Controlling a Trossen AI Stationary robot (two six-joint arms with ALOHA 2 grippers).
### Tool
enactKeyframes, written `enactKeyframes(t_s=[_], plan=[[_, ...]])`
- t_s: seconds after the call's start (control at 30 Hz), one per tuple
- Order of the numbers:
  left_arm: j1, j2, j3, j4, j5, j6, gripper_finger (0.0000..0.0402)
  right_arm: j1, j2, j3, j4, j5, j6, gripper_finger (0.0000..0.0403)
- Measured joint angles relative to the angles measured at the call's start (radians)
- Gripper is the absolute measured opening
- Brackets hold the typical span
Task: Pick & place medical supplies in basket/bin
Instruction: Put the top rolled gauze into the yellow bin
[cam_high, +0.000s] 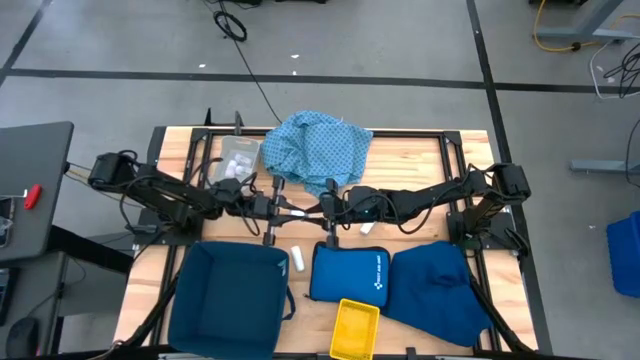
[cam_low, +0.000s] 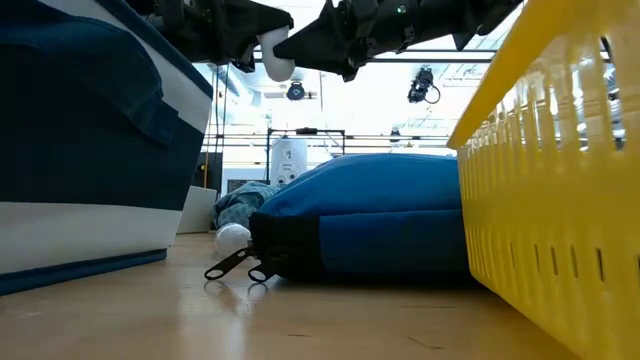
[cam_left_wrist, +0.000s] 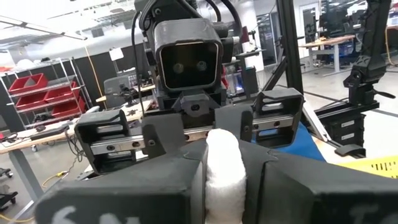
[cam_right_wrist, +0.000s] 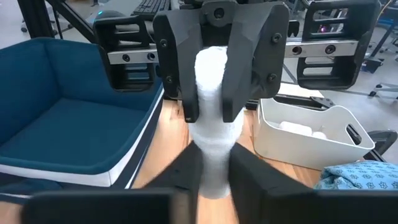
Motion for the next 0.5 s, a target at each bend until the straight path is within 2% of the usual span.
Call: enactKeyframes(t_s=[0.1, 0.27, 0.5], plan=[[0.0, 0.02, 0.0, 0.026, 0.009, -0.002, 0.0046, 0.0, 0.0, 0.0, -0.004, -0.001, -0.008, 0.0016], [0.0, 0.025, -0.001, 0.034, 0.014, -0.002, 0.0048, 0.0, 0.0, -0.001, -0.007, 0.0, -0.007, 0.0015], [-0.002, 0.022, -0.001, 0.068, 0.031, -0.005, 0.0138, -0.001, 0.0, 0.0, -0.025, 0.008, -0.006, 0.0015]])
